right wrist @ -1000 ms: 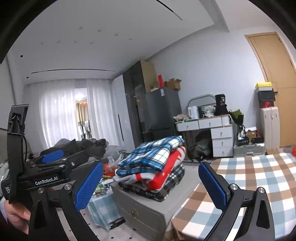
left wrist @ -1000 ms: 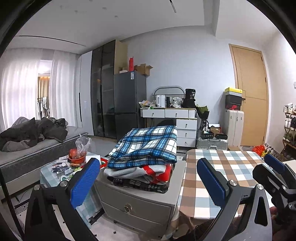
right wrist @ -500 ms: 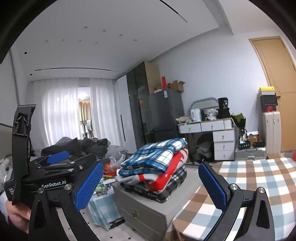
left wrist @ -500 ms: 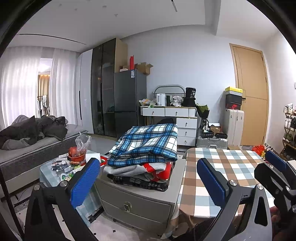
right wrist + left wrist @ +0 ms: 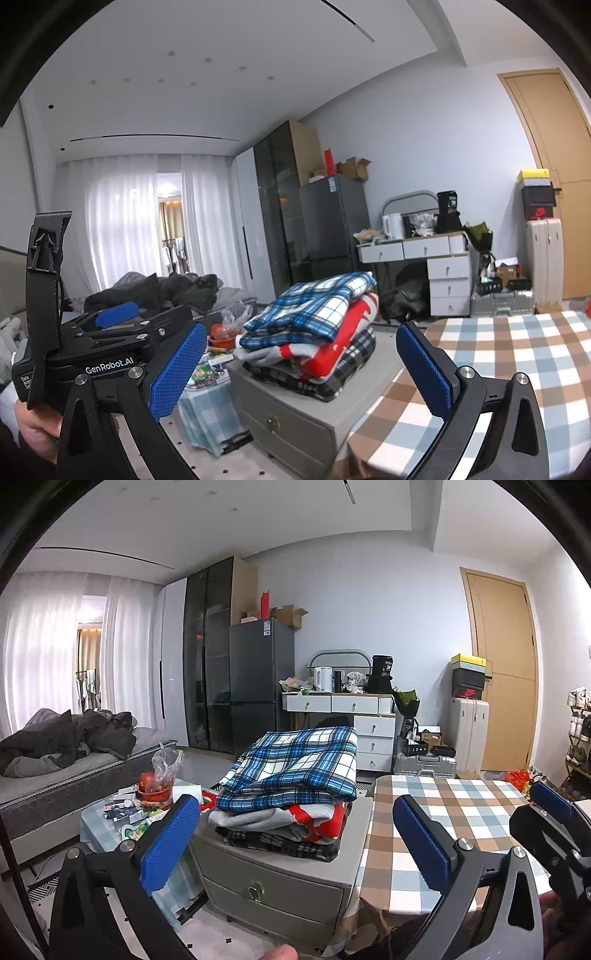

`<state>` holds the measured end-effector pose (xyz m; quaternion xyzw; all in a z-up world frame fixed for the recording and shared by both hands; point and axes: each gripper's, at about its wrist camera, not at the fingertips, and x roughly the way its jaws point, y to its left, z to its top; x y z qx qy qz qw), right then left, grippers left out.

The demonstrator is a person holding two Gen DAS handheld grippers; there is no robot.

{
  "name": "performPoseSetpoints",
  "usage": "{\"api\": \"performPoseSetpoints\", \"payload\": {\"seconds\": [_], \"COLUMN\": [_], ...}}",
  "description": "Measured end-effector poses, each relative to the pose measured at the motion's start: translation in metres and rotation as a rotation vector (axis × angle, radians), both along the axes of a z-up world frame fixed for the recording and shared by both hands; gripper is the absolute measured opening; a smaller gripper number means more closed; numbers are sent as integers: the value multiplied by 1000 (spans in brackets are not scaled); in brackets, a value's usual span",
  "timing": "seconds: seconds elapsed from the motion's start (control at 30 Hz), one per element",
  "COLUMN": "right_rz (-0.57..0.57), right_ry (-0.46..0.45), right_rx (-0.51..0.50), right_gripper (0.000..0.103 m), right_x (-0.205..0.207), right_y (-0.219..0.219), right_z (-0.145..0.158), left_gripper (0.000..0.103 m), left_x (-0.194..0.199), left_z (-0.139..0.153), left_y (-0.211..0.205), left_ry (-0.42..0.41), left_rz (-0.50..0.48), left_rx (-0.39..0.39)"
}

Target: Fold large clothes

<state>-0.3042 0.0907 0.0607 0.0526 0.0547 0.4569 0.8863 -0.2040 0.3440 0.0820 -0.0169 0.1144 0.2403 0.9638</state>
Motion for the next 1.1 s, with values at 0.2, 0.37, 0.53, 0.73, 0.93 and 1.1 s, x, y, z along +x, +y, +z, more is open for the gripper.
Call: {"api": "performPoseSetpoints", "payload": {"seconds": [0.2,0.37,0.53,0.73,0.93,1.1], "right_rz": [5,5,5,1,3,3], "right_ry": [-3,-2,-4,3,1,4], "right_rx": [-1,-1,-2,4,6,4], "right_gripper": [103,103,103,103,103,103], "right_x": [0,0,-1,0,-1,-1], "right_y": [-3,-6,-9,-13,-16,-16], "right_z": [-2,-2,-3,-3,-3,-3], "left_gripper": [102,102,102,102,102,102], "left_x": [0,1,-1,0,1,0], "left_z": [1,1,3,4,4,3], "left_y": [0,-3,-2,-2,-5,-5], "left_ry": [4,14,8,9,14,19], "left_rz": [-17,-21,-15,-15,-22,-25], "left_rx": [2,10,13,20,37,34]}}
